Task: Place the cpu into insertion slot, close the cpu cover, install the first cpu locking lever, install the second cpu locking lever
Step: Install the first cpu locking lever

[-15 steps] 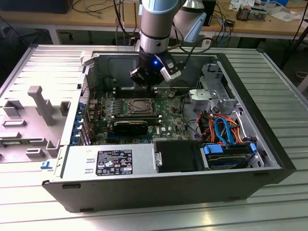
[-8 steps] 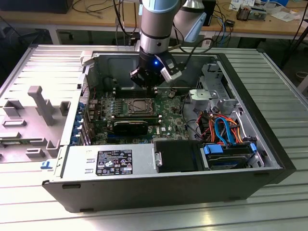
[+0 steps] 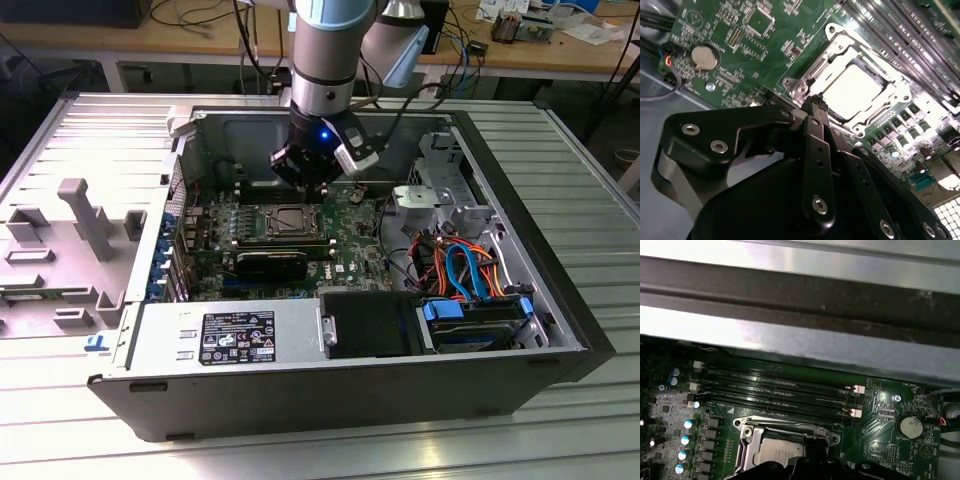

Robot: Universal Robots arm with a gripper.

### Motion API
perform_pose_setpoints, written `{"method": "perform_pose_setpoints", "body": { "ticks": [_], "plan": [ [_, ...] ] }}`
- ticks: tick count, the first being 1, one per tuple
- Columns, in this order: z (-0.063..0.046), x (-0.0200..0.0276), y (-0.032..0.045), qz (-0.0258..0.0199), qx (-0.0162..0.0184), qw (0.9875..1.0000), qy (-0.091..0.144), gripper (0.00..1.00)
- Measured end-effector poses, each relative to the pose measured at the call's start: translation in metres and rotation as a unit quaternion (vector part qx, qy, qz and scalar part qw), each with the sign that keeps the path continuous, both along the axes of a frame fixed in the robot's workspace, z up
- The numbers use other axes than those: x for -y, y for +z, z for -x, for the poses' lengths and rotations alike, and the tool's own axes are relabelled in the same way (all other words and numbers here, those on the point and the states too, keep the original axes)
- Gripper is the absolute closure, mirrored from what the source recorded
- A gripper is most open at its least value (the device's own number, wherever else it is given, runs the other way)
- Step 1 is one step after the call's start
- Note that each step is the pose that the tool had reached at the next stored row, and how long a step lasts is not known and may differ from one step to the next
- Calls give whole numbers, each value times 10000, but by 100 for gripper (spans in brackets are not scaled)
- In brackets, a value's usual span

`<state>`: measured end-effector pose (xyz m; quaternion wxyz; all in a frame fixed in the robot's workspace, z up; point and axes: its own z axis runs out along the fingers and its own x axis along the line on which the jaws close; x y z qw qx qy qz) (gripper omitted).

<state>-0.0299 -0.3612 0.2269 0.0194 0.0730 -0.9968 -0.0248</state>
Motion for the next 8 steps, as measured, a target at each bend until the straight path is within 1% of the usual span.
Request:
{"method": "perform_pose_setpoints", "body": {
  "ticks": [2, 4, 5, 7, 8],
  "plan": [
    [0, 0, 0, 78, 0, 9999, -71, 89],
    [-1, 1, -1, 132, -1, 9997, -183, 89],
    [-1, 1, -1, 144, -1, 9997, -217, 89],
    [-9, 15, -1, 190, -1, 9995, -260, 89],
    [-11, 20, -1, 197, -1, 9995, -263, 89]
  ]
}}
